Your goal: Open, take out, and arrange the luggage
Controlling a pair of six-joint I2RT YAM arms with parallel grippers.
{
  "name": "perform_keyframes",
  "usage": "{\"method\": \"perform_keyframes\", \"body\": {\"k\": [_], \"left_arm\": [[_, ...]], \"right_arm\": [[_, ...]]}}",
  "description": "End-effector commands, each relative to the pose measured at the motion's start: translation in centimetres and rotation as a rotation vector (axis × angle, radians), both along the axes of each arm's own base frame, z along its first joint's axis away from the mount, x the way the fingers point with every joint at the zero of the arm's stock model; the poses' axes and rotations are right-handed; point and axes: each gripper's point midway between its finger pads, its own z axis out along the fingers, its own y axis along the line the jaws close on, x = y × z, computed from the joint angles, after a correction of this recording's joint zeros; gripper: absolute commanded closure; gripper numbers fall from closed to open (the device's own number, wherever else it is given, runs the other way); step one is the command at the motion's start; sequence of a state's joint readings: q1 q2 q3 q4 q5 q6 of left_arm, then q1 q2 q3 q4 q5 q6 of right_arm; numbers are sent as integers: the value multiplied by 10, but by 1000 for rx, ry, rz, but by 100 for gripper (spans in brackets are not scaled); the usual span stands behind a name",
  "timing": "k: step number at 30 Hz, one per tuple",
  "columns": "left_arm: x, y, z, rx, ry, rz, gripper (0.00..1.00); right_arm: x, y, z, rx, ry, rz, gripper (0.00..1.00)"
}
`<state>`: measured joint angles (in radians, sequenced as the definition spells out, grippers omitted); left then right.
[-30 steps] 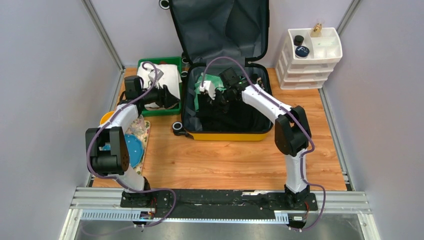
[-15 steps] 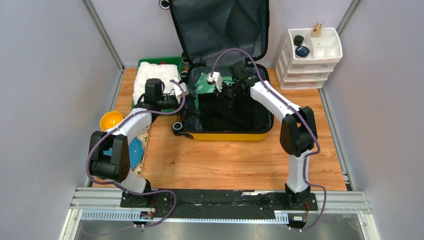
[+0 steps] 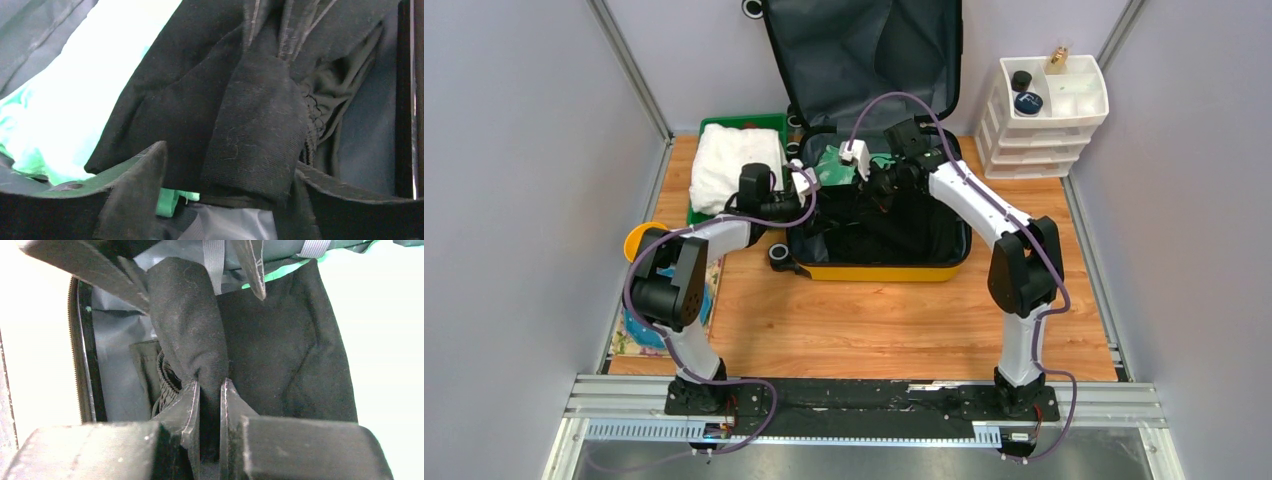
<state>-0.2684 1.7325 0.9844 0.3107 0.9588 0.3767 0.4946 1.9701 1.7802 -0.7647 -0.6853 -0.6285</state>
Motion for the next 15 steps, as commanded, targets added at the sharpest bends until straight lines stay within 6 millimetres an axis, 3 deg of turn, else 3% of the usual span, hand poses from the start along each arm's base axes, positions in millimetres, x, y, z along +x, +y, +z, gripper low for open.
{"method": "perform_keyframes", "body": {"k": [1,3,4,5,6,7,9,10,12,13,15], "left_arm": [[14,-16,32,-112,-39,-19,30],[10,-19,35,-144,0,-37,43],[10,-20,41,-164,-20,-42,63],[8,-21,44,-177,-14,-50,75],[7,-22,47,-192,12,-48,88],[9,-23,49,-201,27,-40,99],[17,-24,59,-228,65,-2,100],[19,-24,58,-225,91,14,100],[31,-25,63,-217,99,54,100],[32,-25,58,-205,132,70,100],[40,-26,59,-200,154,98,100]], "right_arm": [[-2,3,38,76,-79,21,100],[-2,1,40,76,-77,10,100],[0,-2,39,73,-67,-10,96],[4,-5,41,70,-66,-32,90],[6,-9,42,67,-62,-54,70],[10,-15,40,55,-36,-109,58],[17,-28,44,49,-20,-185,37],[19,-35,43,42,-13,-221,32],[13,-46,33,25,39,-277,27],[9,-52,39,22,27,-298,25],[-5,-56,26,21,77,-327,20]]}}
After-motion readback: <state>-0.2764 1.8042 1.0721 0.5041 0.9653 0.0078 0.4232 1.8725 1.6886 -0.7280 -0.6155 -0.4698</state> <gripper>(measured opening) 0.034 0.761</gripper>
